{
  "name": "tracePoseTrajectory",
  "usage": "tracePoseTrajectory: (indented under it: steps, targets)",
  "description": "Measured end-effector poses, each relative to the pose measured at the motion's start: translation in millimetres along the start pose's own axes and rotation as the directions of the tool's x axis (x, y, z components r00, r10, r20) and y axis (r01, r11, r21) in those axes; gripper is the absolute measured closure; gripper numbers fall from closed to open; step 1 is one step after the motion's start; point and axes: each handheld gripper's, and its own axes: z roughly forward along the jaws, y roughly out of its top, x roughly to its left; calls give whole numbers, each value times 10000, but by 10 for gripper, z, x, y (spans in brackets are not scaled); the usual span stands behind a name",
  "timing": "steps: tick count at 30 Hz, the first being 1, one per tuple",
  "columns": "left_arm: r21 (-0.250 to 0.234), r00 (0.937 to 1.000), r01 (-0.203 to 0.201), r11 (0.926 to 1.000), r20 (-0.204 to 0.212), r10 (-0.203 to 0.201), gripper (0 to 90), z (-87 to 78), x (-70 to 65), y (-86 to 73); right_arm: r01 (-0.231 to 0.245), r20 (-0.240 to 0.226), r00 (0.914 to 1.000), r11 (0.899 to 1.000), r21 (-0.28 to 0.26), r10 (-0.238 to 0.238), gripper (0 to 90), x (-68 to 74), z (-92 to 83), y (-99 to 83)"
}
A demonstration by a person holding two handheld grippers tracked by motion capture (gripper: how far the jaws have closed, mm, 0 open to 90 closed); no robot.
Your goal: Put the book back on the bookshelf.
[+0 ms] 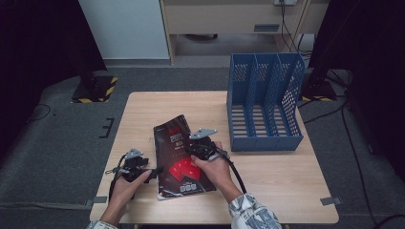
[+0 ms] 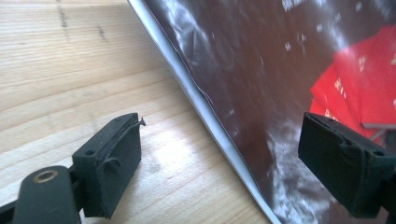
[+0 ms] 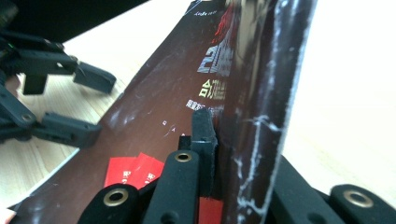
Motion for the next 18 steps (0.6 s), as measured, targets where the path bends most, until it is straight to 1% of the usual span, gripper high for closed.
tracePoseTrajectory:
  steps: [2, 4, 6, 9, 11, 13, 16, 17, 18]
  targets:
    - [42, 10000, -55, 10000, 81, 55, 134, 2, -5, 1, 13, 9, 10000, 10000, -36, -13, 849, 1, -11, 5]
    - [43, 9993, -49, 10000, 384, 47, 155, 15, -24, 4, 62, -51, 10000, 9998, -197, -63, 852, 8, -44, 20]
    - [90, 9991, -89, 9999, 420, 85, 157, 20, -34, 6, 82, -126, 9999, 9995, -319, -86, 854, 16, -61, 27]
    - [180, 9980, -124, 9998, 624, 112, 162, 39, -54, 9, 132, -187, 9997, 9986, -519, -142, 857, 23, -83, 33]
    - [286, 9976, -174, 9994, 668, 155, 163, 56, -70, 6, 167, -230, 9996, 9961, -870, -188, 863, 31, -124, 46]
    - [310, 9976, -237, 9992, 658, 216, 165, 61, -81, 8, 195, -217, 9995, 9951, -969, -217, 865, 37, -144, 58]
    - [339, 9966, -312, 9989, 776, 285, 166, 69, -99, 9, 221, -249, 9994, 9934, -1126, -250, 867, 39, -164, 72]
    - [389, 9954, -397, 9985, 883, 362, 165, 72, -101, 12, 198, -289, 9993, 9928, -1184, -234, 868, 39, -176, 78]
    - [382, 9950, -379, 9986, 939, 341, 165, 77, -109, 12, 189, -312, 9992, 9918, -1264, -230, 869, 40, -185, 85]
